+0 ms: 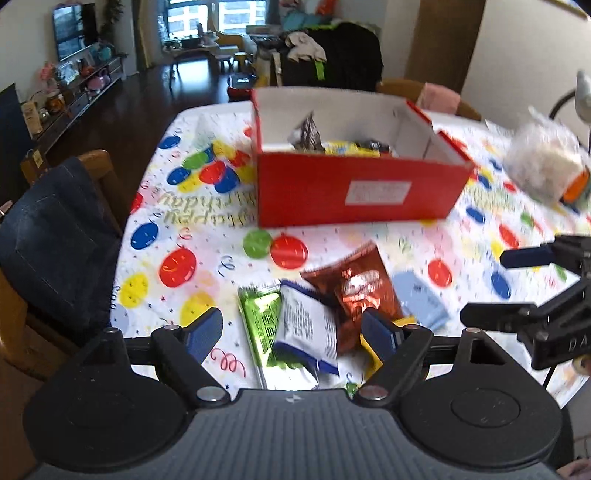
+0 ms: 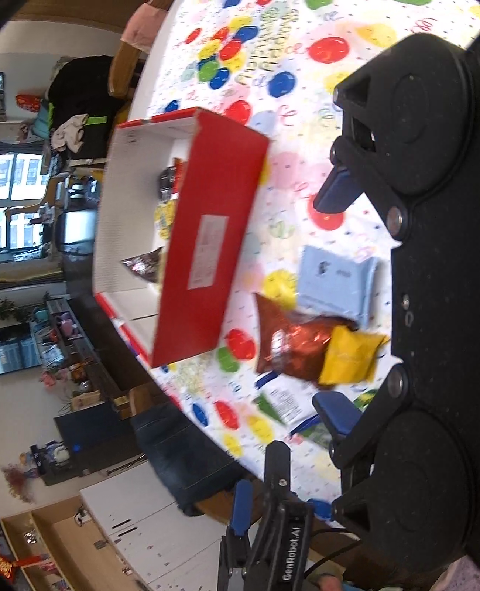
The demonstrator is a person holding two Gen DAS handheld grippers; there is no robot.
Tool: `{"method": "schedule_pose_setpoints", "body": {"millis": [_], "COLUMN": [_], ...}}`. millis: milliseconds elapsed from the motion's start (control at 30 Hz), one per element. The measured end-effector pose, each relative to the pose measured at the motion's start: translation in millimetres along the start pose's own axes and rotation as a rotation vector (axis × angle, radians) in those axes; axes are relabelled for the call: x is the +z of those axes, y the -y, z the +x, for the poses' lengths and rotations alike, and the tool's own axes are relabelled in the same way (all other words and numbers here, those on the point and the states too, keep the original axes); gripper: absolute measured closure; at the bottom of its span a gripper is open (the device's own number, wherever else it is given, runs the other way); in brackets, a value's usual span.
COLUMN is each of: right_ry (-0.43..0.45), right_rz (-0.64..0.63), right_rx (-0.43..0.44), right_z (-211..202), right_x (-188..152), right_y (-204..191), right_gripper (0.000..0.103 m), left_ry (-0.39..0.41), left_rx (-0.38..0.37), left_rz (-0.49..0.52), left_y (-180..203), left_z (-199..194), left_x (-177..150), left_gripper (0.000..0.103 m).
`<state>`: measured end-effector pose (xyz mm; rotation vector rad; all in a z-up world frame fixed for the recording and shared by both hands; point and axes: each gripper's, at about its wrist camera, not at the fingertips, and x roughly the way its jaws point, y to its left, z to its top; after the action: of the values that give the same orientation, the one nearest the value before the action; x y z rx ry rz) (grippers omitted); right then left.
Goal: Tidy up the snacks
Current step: 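Withdraw both tools from the box back over the snack pile, then grasp the white milk packet with the left tool while the right tool grasps the blue packet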
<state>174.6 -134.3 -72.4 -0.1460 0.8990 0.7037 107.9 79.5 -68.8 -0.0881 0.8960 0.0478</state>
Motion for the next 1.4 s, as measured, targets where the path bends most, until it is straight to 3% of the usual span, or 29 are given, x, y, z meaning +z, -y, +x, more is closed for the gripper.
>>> {"method": "schedule_pose_setpoints", "body": {"millis": [300, 633, 733, 1000, 1400], "right_ry": [-0.059, -0.119, -0.143, -0.159, -0.167], "right_rz": [0.029, -0.025, -0.050, -0.119, -0.109], "right_rx": [-0.060, -0.104, -0.104, -0.125, -0.111], "right_z": [28, 61, 67, 73, 76], "right_x": [-8, -8, -9, -13, -14], "right_y": [17, 8, 5, -5, 1], "right_gripper": [0.002, 0.007, 0.019, 0.028, 0.044], "left_ry": [-0.012, -0.045, -0.038, -0.038, -0.065], "left_rx": [0.053, 0.101, 0.122, 0.156, 0.172], "left_rz": [0.150, 0.174, 0.209, 0.352, 0.439], "left_y": [21, 22, 26, 44, 58], "left_z": [25, 46, 48, 57, 71], "left_x": [-12, -13, -15, -23, -26], "left_gripper": [0.020, 0.020, 0.021, 0.021, 0.046]}}
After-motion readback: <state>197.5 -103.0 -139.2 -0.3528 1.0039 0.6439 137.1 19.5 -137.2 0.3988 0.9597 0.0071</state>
